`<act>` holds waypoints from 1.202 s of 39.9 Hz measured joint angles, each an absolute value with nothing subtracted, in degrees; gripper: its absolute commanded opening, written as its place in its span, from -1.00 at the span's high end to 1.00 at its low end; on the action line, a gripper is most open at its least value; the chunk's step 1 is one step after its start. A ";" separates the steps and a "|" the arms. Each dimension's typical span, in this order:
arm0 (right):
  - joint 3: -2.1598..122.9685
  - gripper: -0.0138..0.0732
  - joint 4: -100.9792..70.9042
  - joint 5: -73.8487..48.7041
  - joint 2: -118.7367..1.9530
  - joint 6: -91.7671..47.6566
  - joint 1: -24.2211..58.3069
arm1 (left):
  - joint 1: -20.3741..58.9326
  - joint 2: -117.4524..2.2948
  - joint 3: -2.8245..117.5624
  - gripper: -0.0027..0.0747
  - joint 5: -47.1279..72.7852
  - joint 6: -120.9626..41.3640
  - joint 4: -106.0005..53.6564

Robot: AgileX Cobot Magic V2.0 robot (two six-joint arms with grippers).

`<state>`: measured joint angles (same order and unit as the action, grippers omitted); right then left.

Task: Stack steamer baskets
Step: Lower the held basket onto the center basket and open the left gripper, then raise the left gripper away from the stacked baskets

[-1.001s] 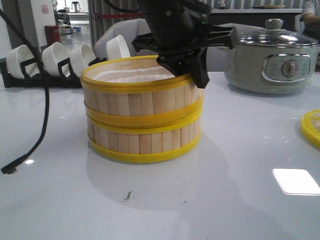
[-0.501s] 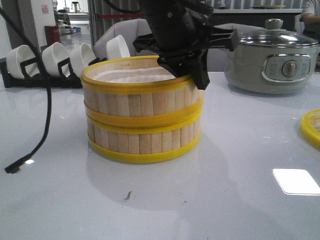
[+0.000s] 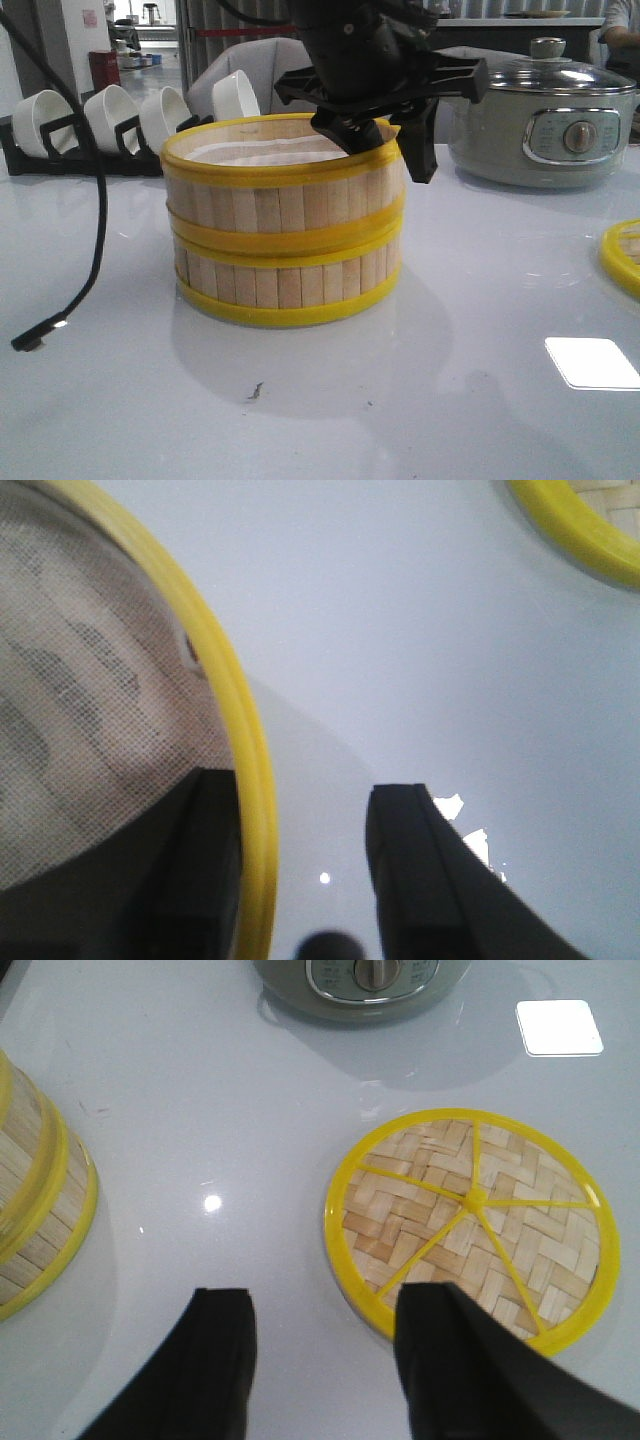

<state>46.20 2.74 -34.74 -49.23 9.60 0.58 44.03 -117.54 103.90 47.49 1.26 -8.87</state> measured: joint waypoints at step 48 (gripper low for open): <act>46.20 -0.29 2.74 -34.74 -49.23 9.60 0.58 | 39.20 -117.17 119.01 0.71 52.20 5.24 -1.23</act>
<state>46.20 2.74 -34.74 -49.23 9.60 0.58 39.20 -117.17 119.01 52.20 5.24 -1.23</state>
